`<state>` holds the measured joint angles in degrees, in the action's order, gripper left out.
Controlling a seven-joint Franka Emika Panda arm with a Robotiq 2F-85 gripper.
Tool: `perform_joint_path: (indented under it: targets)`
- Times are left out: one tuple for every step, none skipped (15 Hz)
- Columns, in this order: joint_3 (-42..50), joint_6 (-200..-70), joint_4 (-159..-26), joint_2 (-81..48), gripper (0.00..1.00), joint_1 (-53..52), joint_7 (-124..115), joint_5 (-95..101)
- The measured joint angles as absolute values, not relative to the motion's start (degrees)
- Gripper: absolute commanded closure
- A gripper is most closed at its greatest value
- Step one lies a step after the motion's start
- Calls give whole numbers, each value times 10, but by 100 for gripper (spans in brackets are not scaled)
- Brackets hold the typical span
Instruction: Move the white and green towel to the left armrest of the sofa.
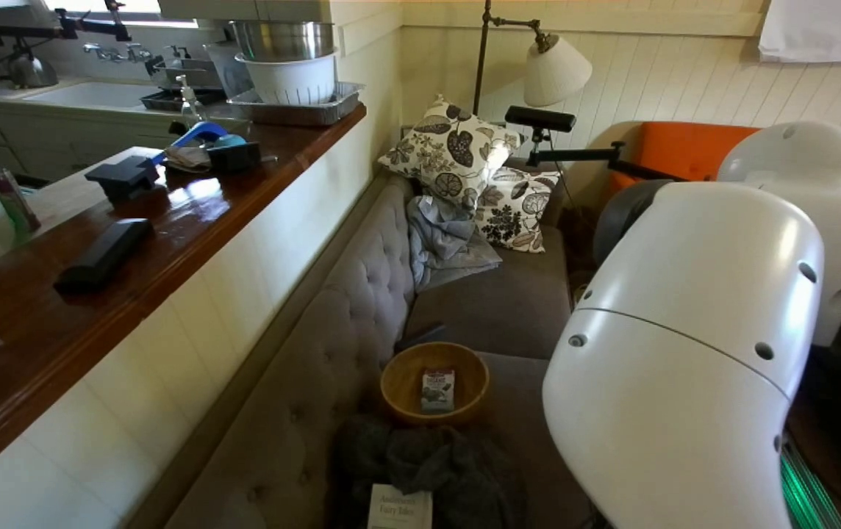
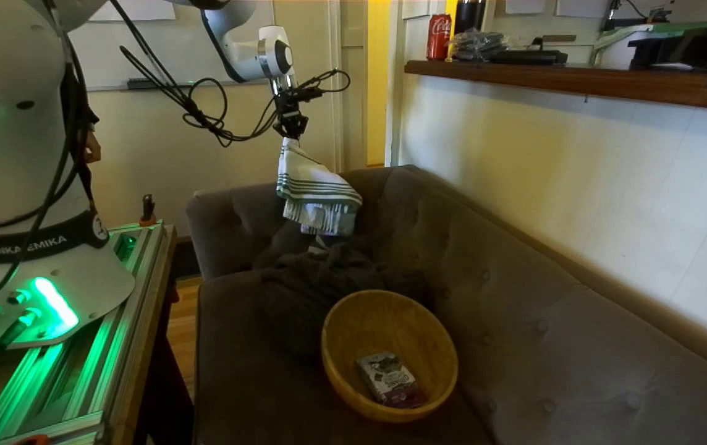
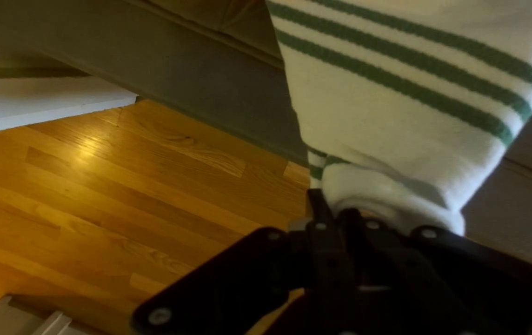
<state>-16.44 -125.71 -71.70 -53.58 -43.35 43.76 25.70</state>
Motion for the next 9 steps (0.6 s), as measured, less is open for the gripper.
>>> perform_joint_path:
  targets:
    - [-161,-1257,-717,-536,98,-434,438,257]
    - [-158,-1257,-714,-538,98,-434,444,257]
    - [-153,-1255,-706,-543,98,-434,455,258]
    - [-147,-1250,-691,-551,98,-436,469,261]
    - [-142,-1246,-670,-563,98,-438,485,265]
    - [-137,-1240,-647,-576,98,-440,504,270]
    - [-135,-1232,-622,-590,98,-443,527,272]
    - [-135,-1224,-597,-605,98,-445,553,272]
    - [-138,-1213,-574,-619,98,-445,580,270]
